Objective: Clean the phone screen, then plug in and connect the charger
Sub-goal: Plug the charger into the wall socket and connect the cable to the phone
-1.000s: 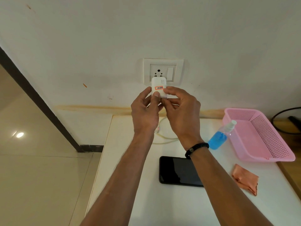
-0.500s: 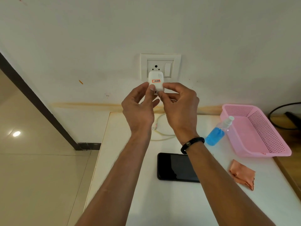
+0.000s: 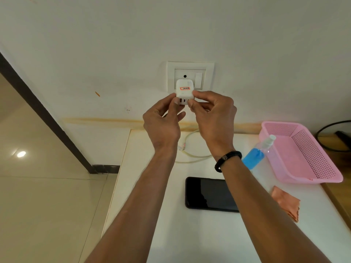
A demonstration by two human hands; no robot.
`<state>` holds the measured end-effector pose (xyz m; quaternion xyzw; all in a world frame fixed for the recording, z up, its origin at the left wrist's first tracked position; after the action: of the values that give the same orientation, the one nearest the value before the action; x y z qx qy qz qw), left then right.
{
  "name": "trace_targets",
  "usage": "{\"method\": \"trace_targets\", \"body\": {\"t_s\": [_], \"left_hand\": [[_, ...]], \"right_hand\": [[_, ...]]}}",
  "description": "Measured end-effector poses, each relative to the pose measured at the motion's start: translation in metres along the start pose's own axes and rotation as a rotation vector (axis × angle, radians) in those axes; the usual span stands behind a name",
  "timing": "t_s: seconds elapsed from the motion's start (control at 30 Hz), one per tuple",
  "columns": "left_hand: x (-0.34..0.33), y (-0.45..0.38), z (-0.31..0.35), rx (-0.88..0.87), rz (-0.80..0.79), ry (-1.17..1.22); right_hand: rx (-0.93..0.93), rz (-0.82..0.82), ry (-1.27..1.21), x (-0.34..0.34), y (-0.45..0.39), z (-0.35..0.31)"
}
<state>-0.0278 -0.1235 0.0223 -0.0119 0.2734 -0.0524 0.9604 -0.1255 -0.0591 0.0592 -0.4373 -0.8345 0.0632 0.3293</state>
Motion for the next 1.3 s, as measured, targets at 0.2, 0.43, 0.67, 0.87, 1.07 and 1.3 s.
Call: {"method": "trace_targets", "body": {"t_s": [0.2, 0.43, 0.67, 0.87, 1.07, 1.3], "left_hand": [[0.000, -0.004, 0.001, -0.006, 0.028, -0.043], [0.004, -0.008, 0.011, 0.060, 0.003, -0.200], [0.032, -0.022, -0.002, 0.232, -0.019, -0.545], [0.048, -0.009, -0.022, 0.317, -0.227, -1.057], [0.044, 0.014, -0.040, 0.385, -0.596, -1.439], [0.034, 0.014, -0.025, 0.313, -0.528, -1.483]], "right_hand": [[0.003, 0.028, 0.010, 0.000, -0.004, 0.003], [-0.079, 0.012, 0.061, 0.002, -0.004, 0.010], [-0.076, -0.412, 0.370, -0.011, 0.001, 0.060], [-0.065, -0.532, 0.554, -0.026, 0.023, 0.092], [-0.007, -0.611, 0.590, -0.049, 0.035, 0.092], [0.055, -0.622, 0.749, -0.061, 0.046, 0.084]]}}
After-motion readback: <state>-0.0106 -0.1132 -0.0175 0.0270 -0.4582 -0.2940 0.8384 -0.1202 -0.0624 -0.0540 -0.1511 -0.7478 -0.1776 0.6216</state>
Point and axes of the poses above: each hand's wrist, its own y-axis away from the middle knuckle, its own x-axis out of the back of the hand, z = x × y, the point moved 3 cm from there along -y, towards the middle knuckle, and after that the axes turned 11 degrees about y, right-handed, at the moved point
